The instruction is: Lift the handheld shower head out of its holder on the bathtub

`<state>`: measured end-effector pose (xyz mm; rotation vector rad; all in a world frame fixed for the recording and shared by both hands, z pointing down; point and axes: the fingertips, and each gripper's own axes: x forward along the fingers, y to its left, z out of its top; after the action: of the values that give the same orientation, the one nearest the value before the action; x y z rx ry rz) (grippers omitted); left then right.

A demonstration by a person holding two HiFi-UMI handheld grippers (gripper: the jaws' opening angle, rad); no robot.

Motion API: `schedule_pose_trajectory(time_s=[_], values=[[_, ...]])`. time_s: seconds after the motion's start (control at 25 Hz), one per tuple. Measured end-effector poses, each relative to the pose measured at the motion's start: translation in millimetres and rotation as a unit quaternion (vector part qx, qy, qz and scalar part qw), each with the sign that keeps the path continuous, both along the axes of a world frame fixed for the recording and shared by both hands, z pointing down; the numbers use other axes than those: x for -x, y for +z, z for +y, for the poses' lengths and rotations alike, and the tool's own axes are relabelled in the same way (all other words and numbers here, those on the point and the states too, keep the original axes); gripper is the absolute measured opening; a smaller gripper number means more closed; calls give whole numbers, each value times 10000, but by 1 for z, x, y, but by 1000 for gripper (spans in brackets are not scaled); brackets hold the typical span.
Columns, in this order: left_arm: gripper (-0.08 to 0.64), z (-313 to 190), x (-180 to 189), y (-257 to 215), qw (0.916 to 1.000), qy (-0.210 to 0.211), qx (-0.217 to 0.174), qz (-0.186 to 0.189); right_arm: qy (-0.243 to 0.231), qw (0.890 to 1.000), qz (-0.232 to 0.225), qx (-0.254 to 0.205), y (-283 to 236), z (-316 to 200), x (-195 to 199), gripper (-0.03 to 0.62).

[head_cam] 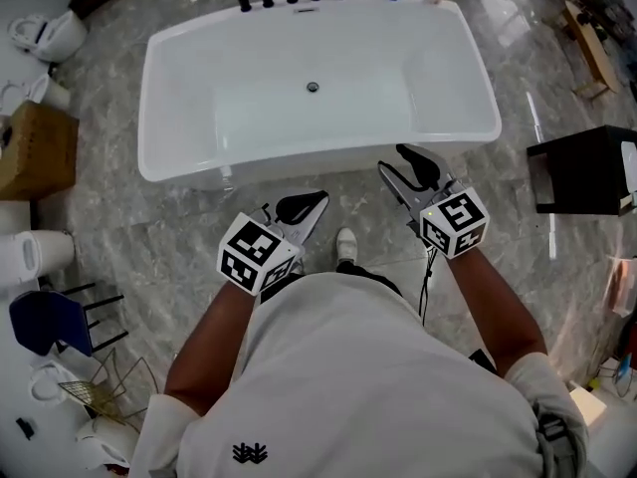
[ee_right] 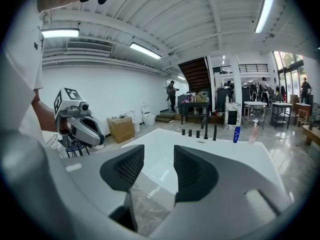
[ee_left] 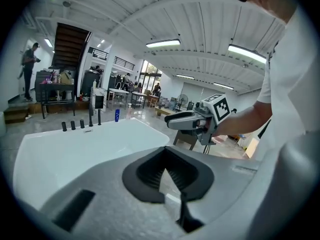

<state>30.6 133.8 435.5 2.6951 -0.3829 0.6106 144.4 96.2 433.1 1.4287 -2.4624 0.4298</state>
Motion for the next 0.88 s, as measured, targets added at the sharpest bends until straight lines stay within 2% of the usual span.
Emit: schedule_pose_trajectory(time_s=[0.16, 0.32, 0.6, 0.88], values=[[6, -15, -21, -4, 9998, -177, -80, 12, -59, 9999, -57, -71, 2, -33, -24, 199], [6, -29, -26, -6, 9998, -193, -104, 20, -58, 9999, -89, -110, 3, -63, -32, 199], [6, -44, -10, -20, 9998, 22, -156, 93, 59, 10000, 37, -47, 1, -97, -19, 199], [6, -64, 28, -22, 9996, -93, -110, 241, 151, 9997, 204, -51, 8, -139, -4, 199]])
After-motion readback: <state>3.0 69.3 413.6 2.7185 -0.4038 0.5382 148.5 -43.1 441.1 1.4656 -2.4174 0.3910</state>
